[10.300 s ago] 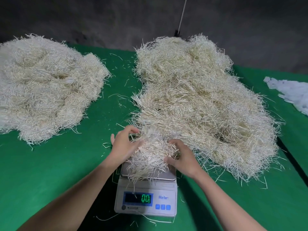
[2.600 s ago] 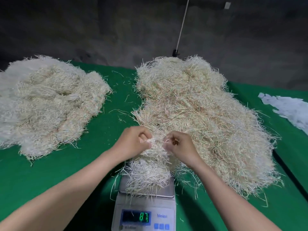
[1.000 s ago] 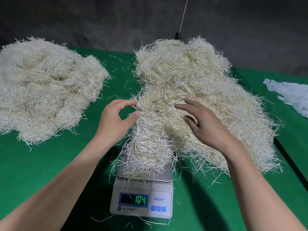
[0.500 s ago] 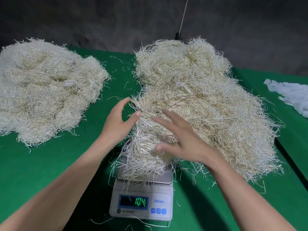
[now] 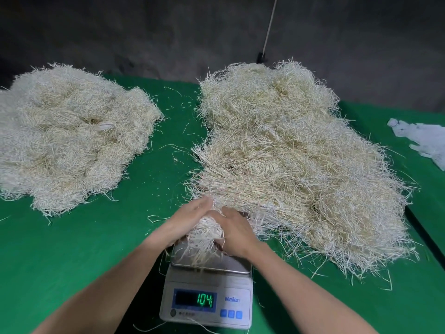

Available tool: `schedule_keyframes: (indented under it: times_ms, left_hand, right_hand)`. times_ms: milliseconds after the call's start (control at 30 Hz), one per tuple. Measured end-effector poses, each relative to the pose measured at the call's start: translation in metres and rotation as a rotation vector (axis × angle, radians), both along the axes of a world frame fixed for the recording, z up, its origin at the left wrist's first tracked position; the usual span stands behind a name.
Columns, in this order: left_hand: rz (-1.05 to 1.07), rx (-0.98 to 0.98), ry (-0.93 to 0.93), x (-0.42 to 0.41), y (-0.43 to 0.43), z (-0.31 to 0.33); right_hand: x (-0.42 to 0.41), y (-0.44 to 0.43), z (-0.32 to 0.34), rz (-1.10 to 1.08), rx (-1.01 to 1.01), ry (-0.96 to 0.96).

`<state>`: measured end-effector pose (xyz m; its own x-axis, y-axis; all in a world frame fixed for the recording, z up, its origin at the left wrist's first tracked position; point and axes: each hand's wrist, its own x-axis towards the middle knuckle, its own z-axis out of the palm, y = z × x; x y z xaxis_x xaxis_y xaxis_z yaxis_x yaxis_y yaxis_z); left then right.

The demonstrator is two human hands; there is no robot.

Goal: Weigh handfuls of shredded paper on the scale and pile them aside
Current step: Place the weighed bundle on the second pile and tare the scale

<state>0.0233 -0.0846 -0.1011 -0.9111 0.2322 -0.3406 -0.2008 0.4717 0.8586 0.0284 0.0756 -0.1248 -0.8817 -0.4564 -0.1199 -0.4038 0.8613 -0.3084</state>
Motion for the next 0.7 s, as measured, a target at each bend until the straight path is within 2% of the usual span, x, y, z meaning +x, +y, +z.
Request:
schedule_keyframes:
  times_ms: [67, 100, 167, 233, 267, 367, 433, 500, 533, 600, 700]
  left_hand:
    - [0.05, 0.058, 0.052, 0.006, 0.007, 0.003]
    - [0.126, 0.149, 0.049, 0.006, 0.017, 0.01]
    - [0.358, 0.428, -0.007, -0.002, 0.039, 0.03]
    - [0.584, 0.713, -0.033, -0.017, 0.056, 0.052]
    - [0.658, 0.779, -0.024, -0.025, 0.061, 0.062]
    - [0.765, 0.779, 0.03, -0.043, 0.07, 0.081]
    - [0.774, 0.735, 0.174, -0.045, 0.081, 0.084]
    - [0.637, 0.603, 0.31, -0.033, 0.103, 0.083]
    - [0.566, 0.58, 0.315, -0.026, 0.114, 0.075]
    - [0.503, 0.705, 0.185, -0.013, 0.131, 0.066]
    - [0.544, 1.169, -0.183, -0.027, 0.129, 0.08]
  right_hand:
    - [-0.007, -0.001, 0.013, -0.072, -0.138, 0.039]
    - [-0.011, -0.002, 0.021, -0.089, -0.194, 0.075]
    - [-0.017, -0.007, 0.043, -0.093, -0.322, 0.15]
    - [-0.02, -0.007, 0.068, -0.108, -0.528, 0.147]
    - [-0.021, -0.003, 0.079, -0.112, -0.621, 0.125]
    - [-0.015, 0.018, 0.092, -0.142, -0.778, 0.161]
    - [-0.007, 0.025, 0.094, -0.224, -0.985, 0.061]
    - [-0.009, 0.025, 0.097, -0.324, -1.198, -0.006]
    - [-0.018, 0.028, 0.103, -0.415, -1.233, 0.019]
    - [-0.038, 0.039, 0.115, -0.565, -1.201, 0.043]
    - [-0.046, 0.037, 0.109, -0.553, -1.185, -0.011]
